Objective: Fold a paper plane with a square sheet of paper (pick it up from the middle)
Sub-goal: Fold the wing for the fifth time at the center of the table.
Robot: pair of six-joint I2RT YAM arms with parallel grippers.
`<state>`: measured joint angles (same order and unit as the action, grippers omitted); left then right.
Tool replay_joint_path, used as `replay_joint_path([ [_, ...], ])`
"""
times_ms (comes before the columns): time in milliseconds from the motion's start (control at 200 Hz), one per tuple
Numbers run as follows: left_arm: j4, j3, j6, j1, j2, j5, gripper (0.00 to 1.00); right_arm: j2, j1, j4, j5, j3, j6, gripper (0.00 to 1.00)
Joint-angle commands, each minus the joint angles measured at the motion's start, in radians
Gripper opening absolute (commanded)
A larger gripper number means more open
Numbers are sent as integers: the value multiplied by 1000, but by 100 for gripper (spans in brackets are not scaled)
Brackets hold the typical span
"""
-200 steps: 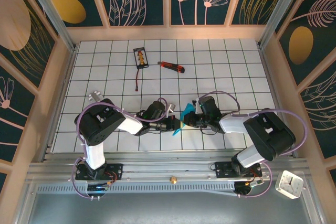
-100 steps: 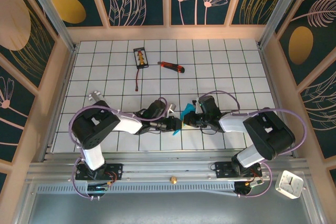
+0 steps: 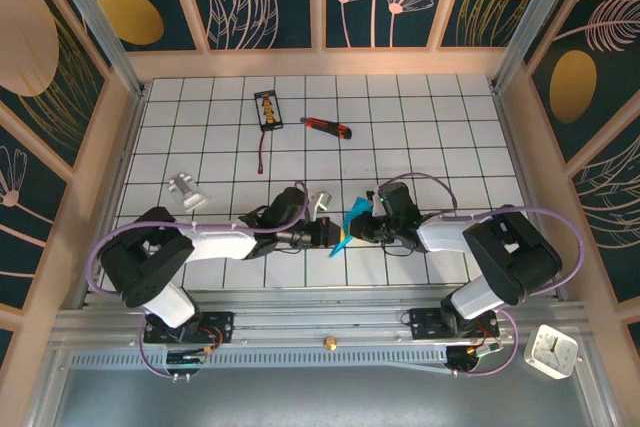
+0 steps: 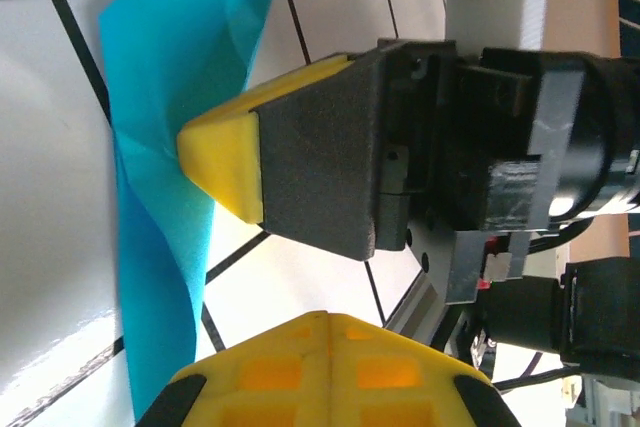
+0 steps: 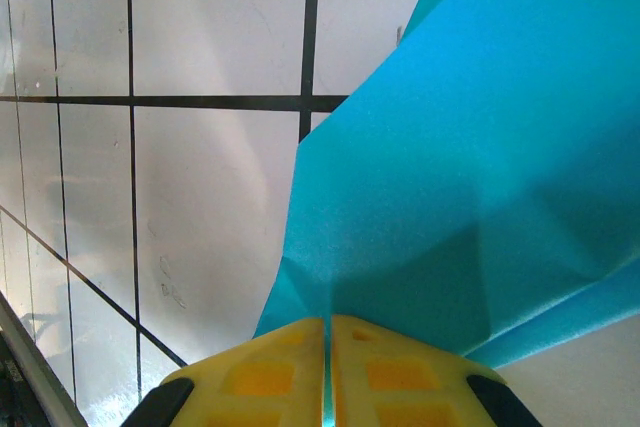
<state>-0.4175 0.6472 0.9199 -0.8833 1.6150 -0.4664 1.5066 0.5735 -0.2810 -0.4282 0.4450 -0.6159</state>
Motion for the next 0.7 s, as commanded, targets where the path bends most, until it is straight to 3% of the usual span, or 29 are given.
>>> replay_joint_path([
  [0,-35,49,-6,-6,49,-27,1,39,-15,111,91,-18,10,13],
  [345,-29,87,-11,-7,157,-73,1,43,-18,113,94,-13,11,13],
  [696,20,82,-20,-6,186,-32,2,33,-18,114,89,-11,13,13],
])
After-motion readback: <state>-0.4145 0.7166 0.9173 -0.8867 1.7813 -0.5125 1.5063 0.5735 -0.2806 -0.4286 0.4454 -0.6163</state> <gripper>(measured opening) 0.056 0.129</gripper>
